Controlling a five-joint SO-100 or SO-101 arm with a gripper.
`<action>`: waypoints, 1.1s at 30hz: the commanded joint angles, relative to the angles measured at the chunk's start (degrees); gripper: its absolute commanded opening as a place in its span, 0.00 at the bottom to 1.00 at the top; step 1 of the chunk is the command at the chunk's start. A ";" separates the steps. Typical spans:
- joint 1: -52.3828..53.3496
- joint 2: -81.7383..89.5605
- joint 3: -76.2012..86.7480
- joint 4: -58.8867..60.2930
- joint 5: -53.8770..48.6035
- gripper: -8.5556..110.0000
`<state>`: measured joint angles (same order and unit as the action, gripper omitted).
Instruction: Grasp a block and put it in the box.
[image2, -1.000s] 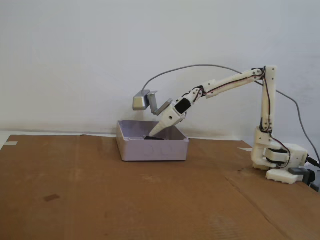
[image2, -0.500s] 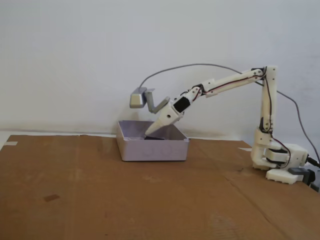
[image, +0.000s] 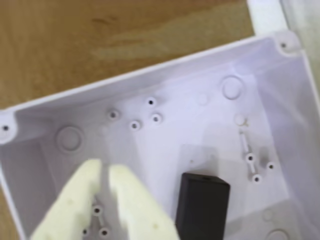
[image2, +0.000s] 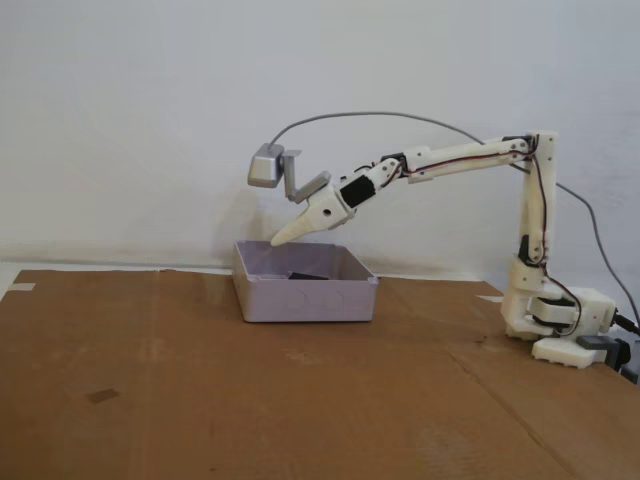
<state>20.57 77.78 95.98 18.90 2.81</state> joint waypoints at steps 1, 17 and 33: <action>-1.49 6.94 -6.94 -2.46 -0.62 0.07; -4.31 18.11 -5.36 9.76 -0.62 0.07; -13.01 31.82 6.15 9.76 -0.62 0.07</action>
<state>8.96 99.32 101.60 29.00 2.81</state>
